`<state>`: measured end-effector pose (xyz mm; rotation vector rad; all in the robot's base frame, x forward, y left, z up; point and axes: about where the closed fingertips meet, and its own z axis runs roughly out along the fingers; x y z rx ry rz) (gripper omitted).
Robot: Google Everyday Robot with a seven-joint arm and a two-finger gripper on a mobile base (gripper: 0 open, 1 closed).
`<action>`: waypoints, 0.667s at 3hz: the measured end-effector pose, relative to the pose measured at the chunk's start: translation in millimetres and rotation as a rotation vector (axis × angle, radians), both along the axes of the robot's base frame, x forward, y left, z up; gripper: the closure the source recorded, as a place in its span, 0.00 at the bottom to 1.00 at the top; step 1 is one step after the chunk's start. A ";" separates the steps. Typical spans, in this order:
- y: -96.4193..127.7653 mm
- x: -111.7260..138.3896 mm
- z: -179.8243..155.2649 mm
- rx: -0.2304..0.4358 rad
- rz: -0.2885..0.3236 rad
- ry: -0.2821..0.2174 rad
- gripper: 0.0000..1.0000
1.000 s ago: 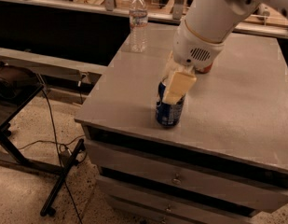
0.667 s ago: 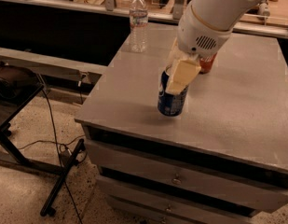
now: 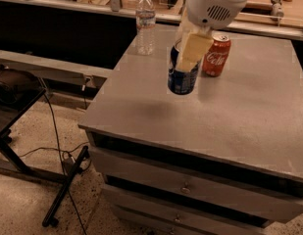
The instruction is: Move pepsi can near water bottle
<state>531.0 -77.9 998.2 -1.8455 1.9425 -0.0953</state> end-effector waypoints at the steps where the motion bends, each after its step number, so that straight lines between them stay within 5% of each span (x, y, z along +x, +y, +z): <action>1: 0.0 0.0 0.1 0.000 0.000 0.000 1.00; 2: 2.5 3.0 2.9 0.019 0.004 -0.010 1.00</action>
Offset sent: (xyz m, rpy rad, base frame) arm 0.0098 0.0050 0.0019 0.0474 -0.0123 0.0075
